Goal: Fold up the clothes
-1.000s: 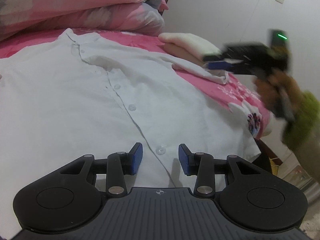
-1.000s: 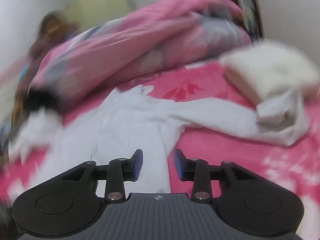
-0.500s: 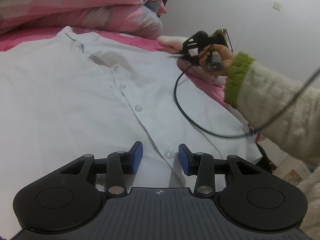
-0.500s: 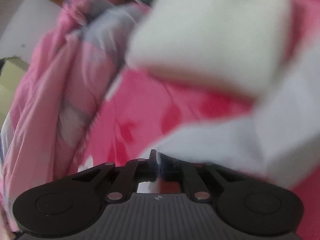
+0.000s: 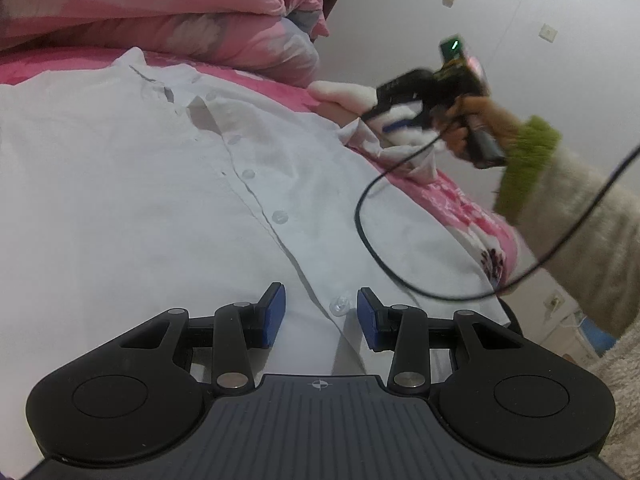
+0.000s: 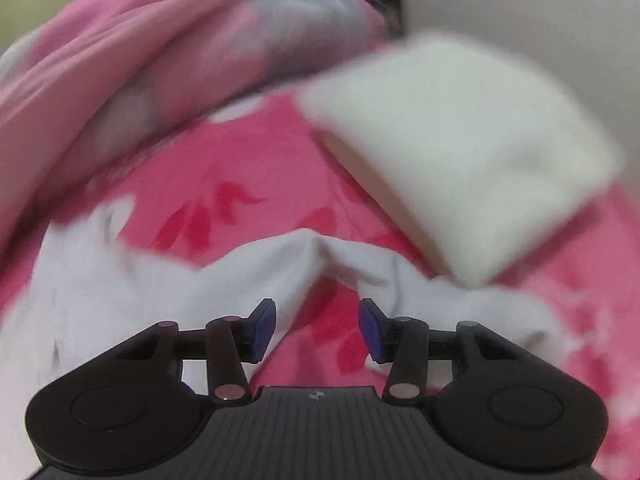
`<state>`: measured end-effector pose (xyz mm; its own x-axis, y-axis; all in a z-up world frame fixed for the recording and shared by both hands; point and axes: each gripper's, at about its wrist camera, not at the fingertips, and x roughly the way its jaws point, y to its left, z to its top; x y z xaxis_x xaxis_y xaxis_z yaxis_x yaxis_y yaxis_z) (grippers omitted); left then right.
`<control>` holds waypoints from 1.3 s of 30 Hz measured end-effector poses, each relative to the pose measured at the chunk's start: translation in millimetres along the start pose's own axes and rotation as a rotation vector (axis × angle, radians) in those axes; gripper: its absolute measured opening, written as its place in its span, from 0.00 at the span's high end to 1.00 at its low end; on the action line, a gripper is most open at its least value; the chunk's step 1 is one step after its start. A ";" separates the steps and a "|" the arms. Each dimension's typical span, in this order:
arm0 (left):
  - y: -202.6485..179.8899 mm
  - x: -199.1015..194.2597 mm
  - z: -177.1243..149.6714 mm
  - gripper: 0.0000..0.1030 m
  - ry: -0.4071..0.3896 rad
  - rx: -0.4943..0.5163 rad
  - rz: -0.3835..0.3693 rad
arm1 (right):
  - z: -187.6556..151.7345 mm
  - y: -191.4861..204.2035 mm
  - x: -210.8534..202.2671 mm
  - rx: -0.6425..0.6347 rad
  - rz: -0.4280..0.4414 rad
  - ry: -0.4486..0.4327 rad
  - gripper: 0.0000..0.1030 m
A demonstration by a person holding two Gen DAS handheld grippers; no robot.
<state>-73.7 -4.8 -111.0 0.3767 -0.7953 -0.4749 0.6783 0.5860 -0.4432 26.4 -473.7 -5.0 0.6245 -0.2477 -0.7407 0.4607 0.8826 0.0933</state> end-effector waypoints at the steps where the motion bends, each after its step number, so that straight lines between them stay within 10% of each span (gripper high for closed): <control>1: 0.3 -0.1 0.0 0.62 -0.001 0.000 -0.001 | -3.7 21.4 -12.4 -0.097 0.032 -0.027 0.54; 5: 1.7 -0.5 -0.1 0.62 -0.007 -0.007 -0.001 | -37.6 122.3 -40.7 -0.506 0.251 -0.103 0.59; 14: 7.3 -2.2 -3.2 0.61 -0.018 -0.007 -0.023 | -86.5 241.7 16.0 -1.049 0.205 -0.075 0.69; 18: 10.6 -3.6 -4.4 0.60 -0.023 -0.017 -0.037 | -68.1 237.5 40.7 -0.994 0.195 -0.002 0.98; 27: 19.2 -8.1 -8.4 0.60 -0.017 -0.068 -0.098 | -6.9 179.2 65.9 -0.309 0.637 0.108 0.98; 33: 20.2 -12.6 -10.1 0.60 -0.010 -0.072 -0.127 | -18.4 191.6 101.7 -0.289 0.636 0.243 0.84; 39: 31.9 -20.4 -13.1 0.59 -0.015 -0.086 -0.178 | 18.4 196.5 54.0 -0.436 0.609 0.087 0.55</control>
<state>-68.1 32.1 -125.4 0.2656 -0.8895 -0.3719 0.6787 0.4465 -0.5831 162.2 -321.0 -14.4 0.6287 0.3511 -0.6939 -0.2525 0.9361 0.2449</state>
